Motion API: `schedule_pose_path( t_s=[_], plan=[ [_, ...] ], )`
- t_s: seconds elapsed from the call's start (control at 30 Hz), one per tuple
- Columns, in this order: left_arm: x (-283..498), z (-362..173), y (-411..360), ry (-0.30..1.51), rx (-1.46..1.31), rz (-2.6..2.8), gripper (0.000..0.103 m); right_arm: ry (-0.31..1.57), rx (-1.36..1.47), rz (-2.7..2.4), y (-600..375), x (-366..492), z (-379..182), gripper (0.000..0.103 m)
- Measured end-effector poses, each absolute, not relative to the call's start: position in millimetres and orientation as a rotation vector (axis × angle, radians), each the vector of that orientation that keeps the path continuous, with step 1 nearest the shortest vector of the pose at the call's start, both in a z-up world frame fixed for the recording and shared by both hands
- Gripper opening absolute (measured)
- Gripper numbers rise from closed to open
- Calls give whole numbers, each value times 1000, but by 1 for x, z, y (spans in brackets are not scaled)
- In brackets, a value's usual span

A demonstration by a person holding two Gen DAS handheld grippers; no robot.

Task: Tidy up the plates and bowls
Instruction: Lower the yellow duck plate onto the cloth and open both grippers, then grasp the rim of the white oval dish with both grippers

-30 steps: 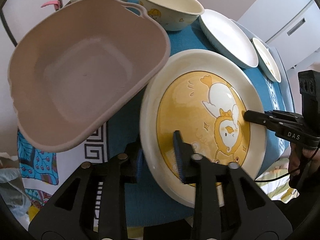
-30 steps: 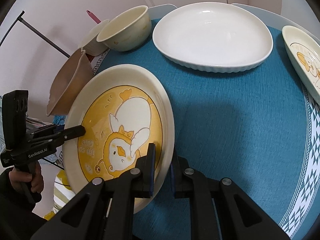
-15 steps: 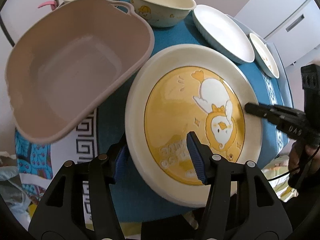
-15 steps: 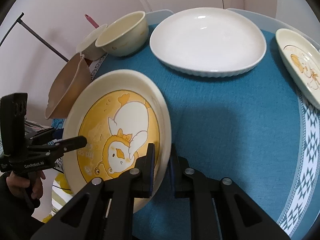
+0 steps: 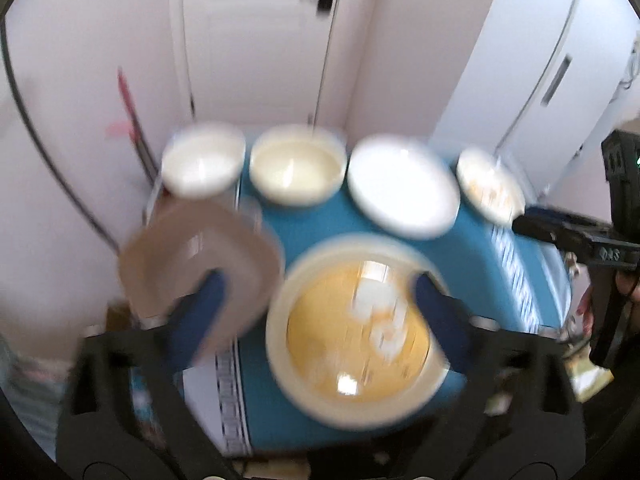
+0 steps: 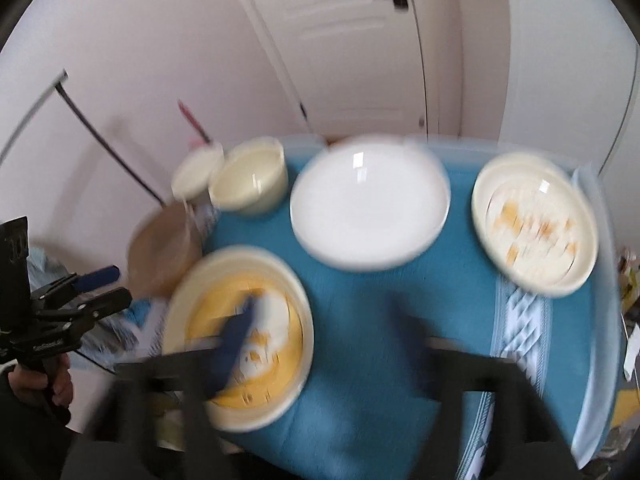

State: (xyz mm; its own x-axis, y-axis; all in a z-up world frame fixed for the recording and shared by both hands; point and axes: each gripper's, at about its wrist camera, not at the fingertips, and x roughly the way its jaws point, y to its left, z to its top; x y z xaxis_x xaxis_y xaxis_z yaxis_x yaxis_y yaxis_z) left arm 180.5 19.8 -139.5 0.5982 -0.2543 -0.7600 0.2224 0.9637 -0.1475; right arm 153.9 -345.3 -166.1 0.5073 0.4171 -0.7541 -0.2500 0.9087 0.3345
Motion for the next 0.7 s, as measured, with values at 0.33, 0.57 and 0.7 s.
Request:
schedule_pose_path(
  t_s=[0.33,0.57,0.7],
  plan=[
    [238,-130,-28,898,-179,-319,103,806,108,467,-384,217,-111,103],
    [268,-169,-53,972,-313,-227,103,942,-49,541,-398,291,-137,103],
    [284,-203,-62,1029,-382,-163,103,1053,-73,616,-404,326,-176,103]
  ],
)
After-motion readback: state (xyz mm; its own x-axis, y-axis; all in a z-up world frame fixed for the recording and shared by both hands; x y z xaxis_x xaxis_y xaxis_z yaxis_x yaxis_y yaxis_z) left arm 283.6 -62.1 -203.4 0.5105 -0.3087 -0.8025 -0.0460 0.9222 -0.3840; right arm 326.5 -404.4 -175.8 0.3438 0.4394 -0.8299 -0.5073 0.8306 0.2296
